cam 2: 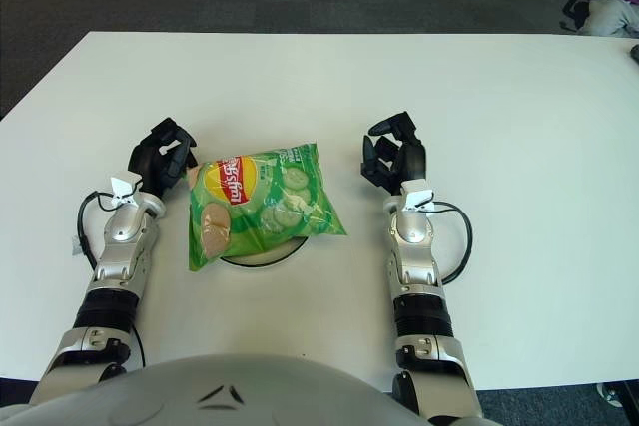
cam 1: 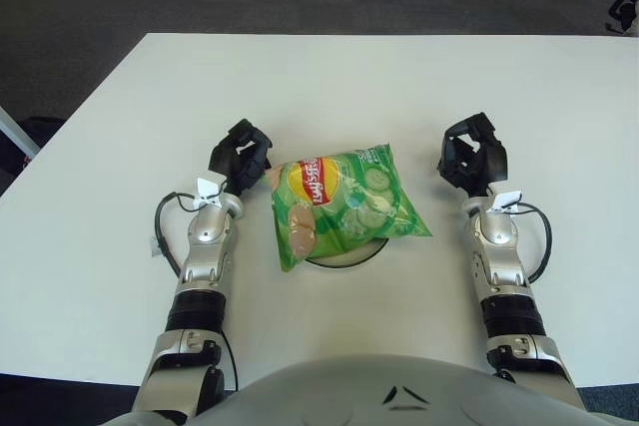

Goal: Put the snack into the plate.

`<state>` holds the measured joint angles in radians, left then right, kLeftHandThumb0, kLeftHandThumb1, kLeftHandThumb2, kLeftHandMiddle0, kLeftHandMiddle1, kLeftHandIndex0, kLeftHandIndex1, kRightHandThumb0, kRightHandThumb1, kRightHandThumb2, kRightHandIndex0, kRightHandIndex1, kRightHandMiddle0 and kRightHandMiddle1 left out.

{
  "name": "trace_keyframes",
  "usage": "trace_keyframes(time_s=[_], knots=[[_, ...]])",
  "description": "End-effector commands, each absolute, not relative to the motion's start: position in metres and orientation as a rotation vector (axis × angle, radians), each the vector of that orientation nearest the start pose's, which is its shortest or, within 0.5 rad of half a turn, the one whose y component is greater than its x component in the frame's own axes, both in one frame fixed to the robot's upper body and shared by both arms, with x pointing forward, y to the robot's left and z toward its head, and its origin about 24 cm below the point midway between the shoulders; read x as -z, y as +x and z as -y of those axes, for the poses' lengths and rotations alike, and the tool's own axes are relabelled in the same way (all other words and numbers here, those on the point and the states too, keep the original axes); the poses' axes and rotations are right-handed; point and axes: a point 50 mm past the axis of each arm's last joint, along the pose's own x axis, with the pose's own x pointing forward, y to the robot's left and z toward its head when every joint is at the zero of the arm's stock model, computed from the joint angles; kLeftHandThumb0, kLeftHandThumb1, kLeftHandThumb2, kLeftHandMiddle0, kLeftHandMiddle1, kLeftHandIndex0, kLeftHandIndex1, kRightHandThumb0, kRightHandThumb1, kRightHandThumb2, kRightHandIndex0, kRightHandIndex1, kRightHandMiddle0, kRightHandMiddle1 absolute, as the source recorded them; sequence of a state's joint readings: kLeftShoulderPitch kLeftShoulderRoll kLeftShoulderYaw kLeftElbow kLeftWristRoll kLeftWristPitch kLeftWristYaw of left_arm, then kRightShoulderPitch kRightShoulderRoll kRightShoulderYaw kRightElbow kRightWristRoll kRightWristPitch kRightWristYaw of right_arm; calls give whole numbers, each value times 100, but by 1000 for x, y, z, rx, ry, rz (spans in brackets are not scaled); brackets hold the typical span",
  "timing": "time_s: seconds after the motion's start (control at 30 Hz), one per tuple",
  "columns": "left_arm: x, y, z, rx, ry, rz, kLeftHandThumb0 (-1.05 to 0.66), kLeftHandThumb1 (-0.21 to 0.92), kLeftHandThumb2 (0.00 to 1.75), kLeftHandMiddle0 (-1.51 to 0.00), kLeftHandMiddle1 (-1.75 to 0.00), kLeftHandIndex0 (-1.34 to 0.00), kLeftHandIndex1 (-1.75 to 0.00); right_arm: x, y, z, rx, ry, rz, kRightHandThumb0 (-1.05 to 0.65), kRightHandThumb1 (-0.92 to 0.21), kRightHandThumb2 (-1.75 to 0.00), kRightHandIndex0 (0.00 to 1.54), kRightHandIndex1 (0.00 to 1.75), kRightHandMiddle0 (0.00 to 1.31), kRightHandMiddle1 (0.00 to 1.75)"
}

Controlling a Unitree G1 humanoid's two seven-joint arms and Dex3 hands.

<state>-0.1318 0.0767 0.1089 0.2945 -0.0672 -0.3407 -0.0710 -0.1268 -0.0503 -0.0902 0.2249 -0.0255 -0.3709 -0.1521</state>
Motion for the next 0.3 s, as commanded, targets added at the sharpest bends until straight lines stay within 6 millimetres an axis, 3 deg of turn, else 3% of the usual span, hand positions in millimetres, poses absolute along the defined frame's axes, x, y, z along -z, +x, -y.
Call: trace_keyframes(time_s=[0.0,0.27], knots=[[-39,272,-183,-12,8,161,-22,92,31,-94,-175,-70,-175,-50,267,177,213,-44,240,-38,-71,-80,91,175,33,175],[-39,273,-182,-10,-1,159,-22,92,31,-93,-175,-69,-175,-50,267,178,214,-43,236,-38,-71,-80,90,175,33,175]])
